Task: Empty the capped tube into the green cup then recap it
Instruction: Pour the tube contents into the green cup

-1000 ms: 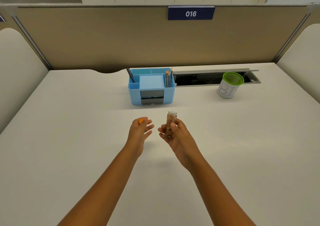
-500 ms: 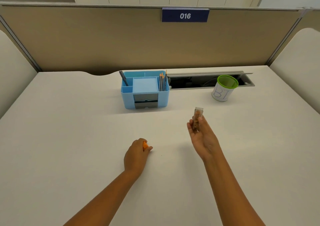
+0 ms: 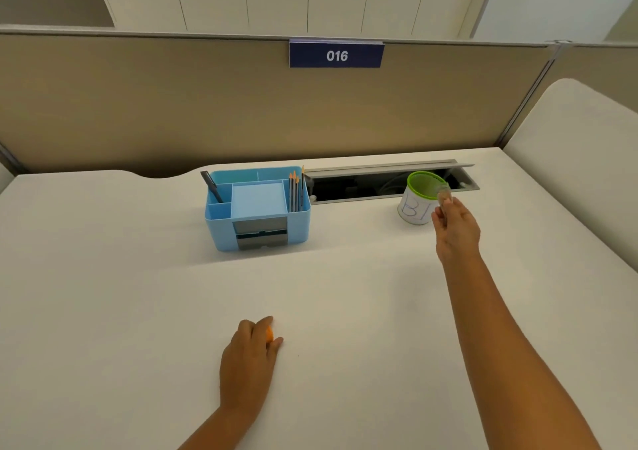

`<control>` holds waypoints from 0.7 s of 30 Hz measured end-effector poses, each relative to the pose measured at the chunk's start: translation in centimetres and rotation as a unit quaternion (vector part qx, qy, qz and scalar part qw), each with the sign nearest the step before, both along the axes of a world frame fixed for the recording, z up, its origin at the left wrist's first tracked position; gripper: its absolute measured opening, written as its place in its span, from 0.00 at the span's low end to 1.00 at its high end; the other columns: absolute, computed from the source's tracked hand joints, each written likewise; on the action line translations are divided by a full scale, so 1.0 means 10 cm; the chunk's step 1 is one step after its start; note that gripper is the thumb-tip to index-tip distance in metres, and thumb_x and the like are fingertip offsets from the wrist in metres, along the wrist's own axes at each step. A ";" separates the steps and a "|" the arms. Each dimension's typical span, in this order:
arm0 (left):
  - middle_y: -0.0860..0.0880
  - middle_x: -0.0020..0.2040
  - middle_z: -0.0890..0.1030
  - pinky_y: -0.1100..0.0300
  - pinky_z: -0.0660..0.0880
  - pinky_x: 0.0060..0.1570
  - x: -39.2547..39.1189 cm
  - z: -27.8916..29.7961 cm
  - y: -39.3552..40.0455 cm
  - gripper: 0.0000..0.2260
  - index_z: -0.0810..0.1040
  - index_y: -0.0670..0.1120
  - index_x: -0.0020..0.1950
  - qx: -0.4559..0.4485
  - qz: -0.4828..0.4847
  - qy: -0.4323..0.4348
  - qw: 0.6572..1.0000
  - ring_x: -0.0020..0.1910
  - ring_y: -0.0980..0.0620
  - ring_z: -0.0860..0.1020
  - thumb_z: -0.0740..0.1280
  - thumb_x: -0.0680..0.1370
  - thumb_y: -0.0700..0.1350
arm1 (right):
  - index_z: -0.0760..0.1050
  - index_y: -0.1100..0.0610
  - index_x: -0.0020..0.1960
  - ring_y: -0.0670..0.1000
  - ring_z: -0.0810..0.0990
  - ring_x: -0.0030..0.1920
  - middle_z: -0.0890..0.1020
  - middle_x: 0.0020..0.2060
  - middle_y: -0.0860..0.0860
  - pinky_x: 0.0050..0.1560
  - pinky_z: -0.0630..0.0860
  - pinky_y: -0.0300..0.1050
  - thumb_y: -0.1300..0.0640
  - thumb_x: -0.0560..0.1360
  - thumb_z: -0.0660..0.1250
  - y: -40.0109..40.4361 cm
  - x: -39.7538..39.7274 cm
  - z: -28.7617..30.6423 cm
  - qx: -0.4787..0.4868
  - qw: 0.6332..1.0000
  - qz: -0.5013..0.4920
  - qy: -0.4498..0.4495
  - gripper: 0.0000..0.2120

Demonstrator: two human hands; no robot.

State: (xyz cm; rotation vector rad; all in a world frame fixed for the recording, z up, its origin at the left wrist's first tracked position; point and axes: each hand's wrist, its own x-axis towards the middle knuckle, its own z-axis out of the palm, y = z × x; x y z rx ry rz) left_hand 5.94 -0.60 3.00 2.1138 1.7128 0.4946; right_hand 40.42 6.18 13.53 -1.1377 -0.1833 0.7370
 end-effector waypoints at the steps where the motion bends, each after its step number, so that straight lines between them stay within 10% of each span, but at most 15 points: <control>1: 0.44 0.39 0.76 0.54 0.74 0.29 0.00 -0.01 0.01 0.15 0.78 0.42 0.53 -0.001 -0.006 0.003 1.000 0.32 0.44 0.77 0.73 0.68 0.42 | 0.73 0.62 0.61 0.48 0.78 0.47 0.78 0.48 0.54 0.55 0.77 0.42 0.56 0.72 0.70 0.06 0.05 -0.01 -0.036 0.999 -0.013 -0.035 0.20; 4: 0.45 0.36 0.76 0.56 0.74 0.24 -0.01 -0.05 0.04 0.12 0.78 0.42 0.51 0.036 -0.018 0.020 0.999 0.28 0.46 0.76 0.68 0.72 0.47 | 0.75 0.60 0.59 0.50 0.79 0.48 0.79 0.50 0.55 0.57 0.78 0.46 0.53 0.71 0.71 0.22 0.19 -0.06 -0.132 0.982 -0.053 -0.126 0.20; 8: 0.44 0.36 0.76 0.56 0.74 0.23 0.02 -0.08 0.07 0.33 0.77 0.40 0.53 0.068 -0.030 0.029 0.997 0.28 0.47 0.76 0.40 0.77 0.60 | 0.76 0.59 0.58 0.53 0.79 0.49 0.81 0.55 0.57 0.58 0.77 0.50 0.52 0.71 0.71 0.33 0.37 -0.11 -0.205 0.955 -0.079 -0.199 0.18; 21: 0.43 0.44 0.77 0.55 0.76 0.26 0.00 -0.07 0.10 0.35 0.76 0.42 0.58 0.014 -0.021 0.008 1.000 0.29 0.46 0.78 0.42 0.74 0.67 | 0.75 0.61 0.59 0.57 0.79 0.54 0.80 0.55 0.60 0.53 0.74 0.44 0.54 0.73 0.69 0.50 0.63 -0.05 -0.264 0.892 -0.039 -0.365 0.18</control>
